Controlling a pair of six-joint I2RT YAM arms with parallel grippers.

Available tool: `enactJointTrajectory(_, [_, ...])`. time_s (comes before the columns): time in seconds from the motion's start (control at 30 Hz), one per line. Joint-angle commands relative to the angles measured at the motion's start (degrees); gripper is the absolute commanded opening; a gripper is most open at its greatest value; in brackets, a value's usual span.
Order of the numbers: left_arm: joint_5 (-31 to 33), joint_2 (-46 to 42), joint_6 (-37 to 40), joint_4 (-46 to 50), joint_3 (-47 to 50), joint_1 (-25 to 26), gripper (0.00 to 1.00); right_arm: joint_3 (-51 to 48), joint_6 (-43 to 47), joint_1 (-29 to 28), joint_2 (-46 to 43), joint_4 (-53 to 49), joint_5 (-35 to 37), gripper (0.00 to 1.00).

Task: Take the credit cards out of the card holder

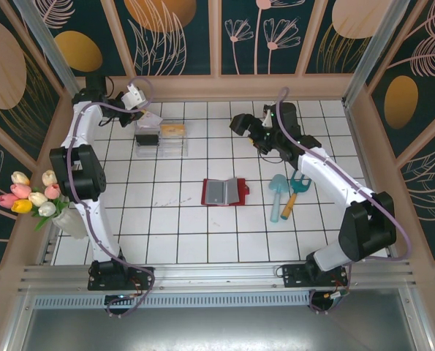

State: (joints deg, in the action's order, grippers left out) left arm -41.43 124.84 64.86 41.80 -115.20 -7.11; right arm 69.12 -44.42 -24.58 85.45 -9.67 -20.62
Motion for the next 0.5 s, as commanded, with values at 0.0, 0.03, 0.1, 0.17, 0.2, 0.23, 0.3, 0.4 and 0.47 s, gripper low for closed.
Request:
enactJointTrajectory(0.0, [-2.4,2.2,2.9,2.9,-2.7,-0.1,0.02,2.5,-0.6,-0.5,0.3,-0.7,0.0,0.99])
enactJointTrajectory(0.03, [-3.0,2.4,2.9,2.9,-2.9,-0.1,0.01,2.4,-0.8,-0.5,0.2,-0.8,0.0,0.99])
enactJointTrajectory(0.1, [-4.1,2.7,3.4,3.1,-2.9,-0.1,0.00,2.2,-1.2,-0.5,0.1,-0.6,0.1,0.99])
enactJointTrajectory(0.17, [-4.5,3.0,3.6,3.1,-2.9,-0.1,0.00,2.1,-1.4,-0.6,-0.1,-0.5,0.1,0.99])
enactJointTrajectory(0.2, [-4.4,3.1,3.7,3.1,-2.8,-0.1,0.00,2.1,-1.5,-0.6,0.0,-0.4,0.1,0.99])
enactJointTrajectory(0.23, [-4.4,3.2,3.7,3.1,-2.8,-0.1,0.00,2.0,-1.7,-0.6,0.1,-0.4,0.0,0.99])
enactJointTrajectory(0.3, [-4.3,3.4,3.6,2.6,-2.5,-0.1,0.01,1.9,-1.8,-0.6,0.2,-0.4,0.1,0.99])
enactJointTrajectory(0.4, [-3.5,3.0,1.7,-1.1,-0.5,-0.1,0.08,1.7,-2.0,-0.7,0.7,-0.2,-0.1,0.99])
enactJointTrajectory(0.47, [-2.1,2.3,0.5,-4.5,1.7,-0.1,0.10,1.7,-2.2,-0.8,1.0,0.0,-0.4,0.99])
